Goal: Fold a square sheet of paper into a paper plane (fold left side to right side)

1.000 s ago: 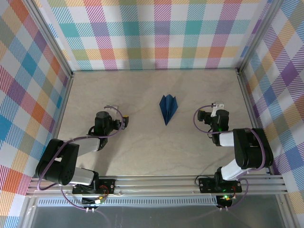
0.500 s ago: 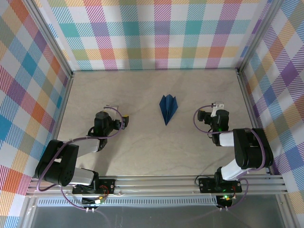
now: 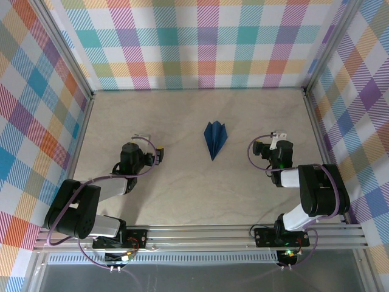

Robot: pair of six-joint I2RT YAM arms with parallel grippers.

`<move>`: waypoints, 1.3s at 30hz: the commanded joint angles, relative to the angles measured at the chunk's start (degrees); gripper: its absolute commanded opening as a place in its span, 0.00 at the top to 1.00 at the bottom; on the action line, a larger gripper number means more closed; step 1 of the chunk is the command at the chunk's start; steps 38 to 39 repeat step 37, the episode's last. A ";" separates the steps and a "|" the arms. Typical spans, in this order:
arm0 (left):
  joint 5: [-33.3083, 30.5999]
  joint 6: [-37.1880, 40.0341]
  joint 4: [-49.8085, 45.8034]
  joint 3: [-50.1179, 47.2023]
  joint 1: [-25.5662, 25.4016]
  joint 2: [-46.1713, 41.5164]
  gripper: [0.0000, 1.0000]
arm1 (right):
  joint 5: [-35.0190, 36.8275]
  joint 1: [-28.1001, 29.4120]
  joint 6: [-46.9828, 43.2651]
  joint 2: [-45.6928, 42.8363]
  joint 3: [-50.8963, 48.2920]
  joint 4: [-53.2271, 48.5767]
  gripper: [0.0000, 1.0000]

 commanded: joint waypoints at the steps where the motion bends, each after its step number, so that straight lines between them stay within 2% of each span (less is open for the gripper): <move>1: -2.66 2.16 2.86 -0.01 1.42 0.39 0.00 | -0.79 -0.34 -1.07 -0.54 0.83 2.28 0.01; 5: -0.97 3.08 8.15 0.37 3.31 4.57 0.00 | -0.79 -0.34 -1.09 -0.48 0.83 2.28 0.01; 7: -0.24 1.25 6.08 1.81 5.07 5.84 0.00 | -0.78 -0.34 -1.08 -0.49 0.83 2.22 0.01; 9: 1.82 -0.36 8.13 1.34 7.15 6.61 0.00 | -0.79 -0.37 -1.07 -0.51 0.83 2.28 0.01; 11: 3.15 -2.34 13.78 -1.21 8.92 7.72 0.00 | -0.73 -0.28 -1.07 -0.53 0.83 2.28 0.01; 13: 2.29 -3.05 23.75 -4.07 9.21 12.51 0.00 | -0.74 -0.39 -1.09 -0.49 0.83 2.28 0.01; 14: 2.03 -3.17 25.09 -4.21 9.43 12.50 0.00 | -0.79 -0.36 -1.07 -0.49 0.87 2.28 0.01; 18: -1.50 -5.18 12.44 1.42 9.63 11.86 0.00 | -0.79 -0.32 -1.11 -0.50 0.83 2.28 0.01; 39: -1.28 -5.44 13.89 0.88 10.24 12.03 0.00 | -2.96 -0.31 -1.99 -0.40 1.36 1.45 0.01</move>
